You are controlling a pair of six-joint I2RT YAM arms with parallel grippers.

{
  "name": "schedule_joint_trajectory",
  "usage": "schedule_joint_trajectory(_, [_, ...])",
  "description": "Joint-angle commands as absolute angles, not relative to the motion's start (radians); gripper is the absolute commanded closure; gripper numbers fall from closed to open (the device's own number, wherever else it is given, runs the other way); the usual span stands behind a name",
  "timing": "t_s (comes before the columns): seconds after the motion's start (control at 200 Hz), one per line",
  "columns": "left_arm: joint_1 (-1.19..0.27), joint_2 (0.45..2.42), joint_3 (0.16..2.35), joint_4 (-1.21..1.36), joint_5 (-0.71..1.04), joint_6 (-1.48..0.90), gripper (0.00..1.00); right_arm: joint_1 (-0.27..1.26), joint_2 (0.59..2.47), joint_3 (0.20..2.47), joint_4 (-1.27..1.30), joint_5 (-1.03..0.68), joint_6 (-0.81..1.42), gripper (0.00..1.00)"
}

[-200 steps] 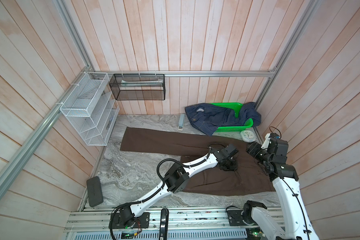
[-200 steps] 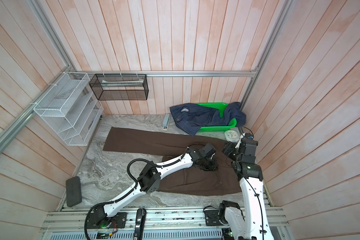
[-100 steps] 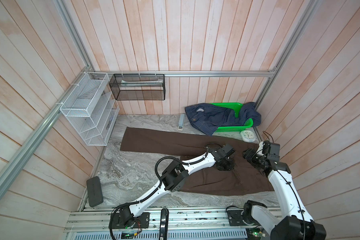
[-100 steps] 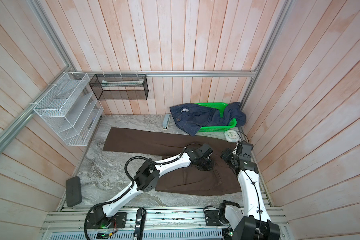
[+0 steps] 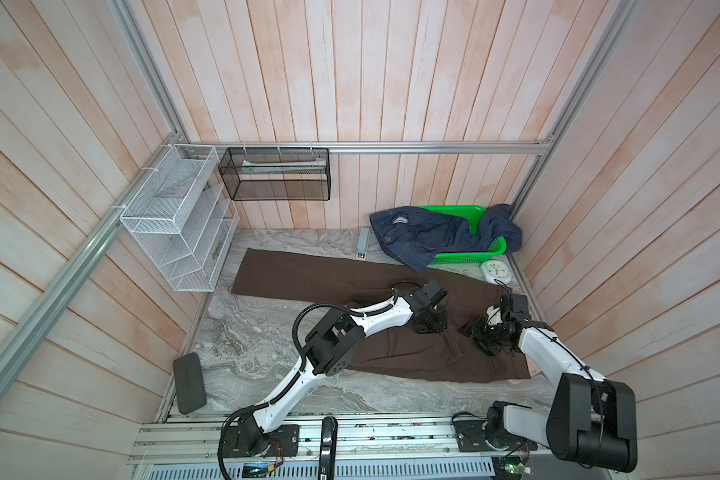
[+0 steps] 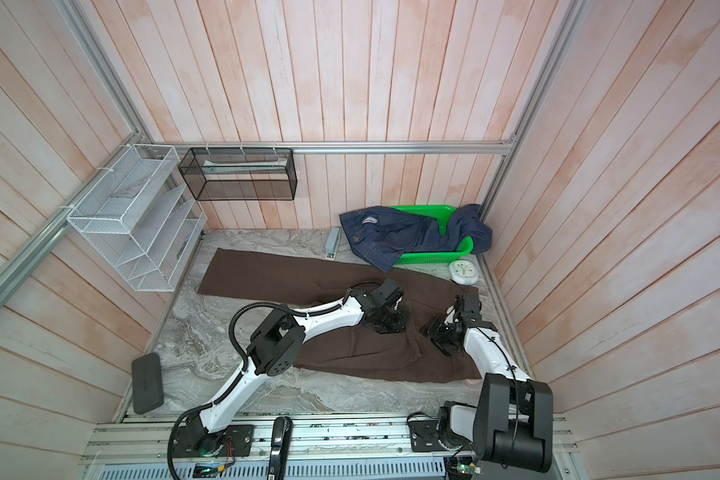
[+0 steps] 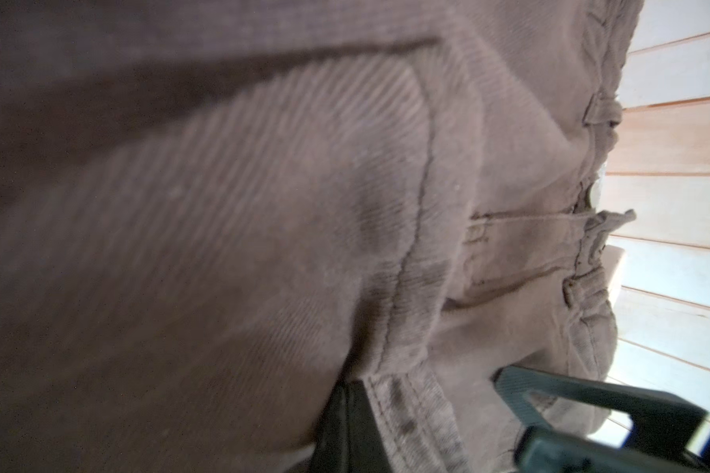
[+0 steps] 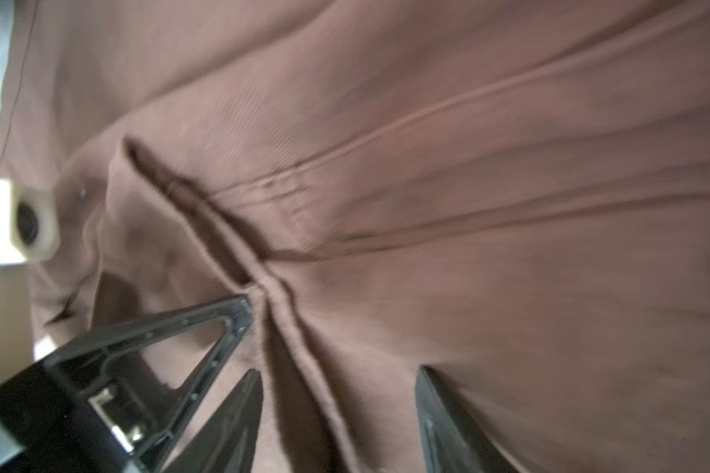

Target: Fold and stack the trousers

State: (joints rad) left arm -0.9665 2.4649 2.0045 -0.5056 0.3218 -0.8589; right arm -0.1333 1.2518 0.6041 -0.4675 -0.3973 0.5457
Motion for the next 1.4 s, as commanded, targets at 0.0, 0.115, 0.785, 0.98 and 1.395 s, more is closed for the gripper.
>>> schedule_joint_trajectory(0.0, [-0.963, 2.418, 1.924, -0.524, 0.296, -0.856, 0.76, -0.108, 1.258, 0.59, -0.441, -0.459, 0.536, 0.4])
schedule_joint_trajectory(0.115, [-0.926, 2.327, 1.834, -0.473, 0.298, -0.856, 0.54, -0.099, 1.267, 0.586, -0.439, -0.483, 0.541, 0.4])
schedule_joint_trajectory(0.785, [-0.791, 1.799, 1.343, -0.372, 0.212, -0.862, 0.48, 0.288, 1.302, 0.794, -0.448, -0.336, 0.661, 0.99])
schedule_joint_trajectory(0.98, [-0.696, 1.619, 1.217, -0.418, 0.151, -0.846, 0.47, 0.506, 1.505, 0.948, -0.388, -0.29, 0.719, 0.99])
schedule_joint_trajectory(1.395, [-0.728, 1.624, 1.223, -0.401, 0.2, -0.843, 0.45, 0.324, 1.355, 0.845, -0.474, -0.136, 0.685, 0.57])
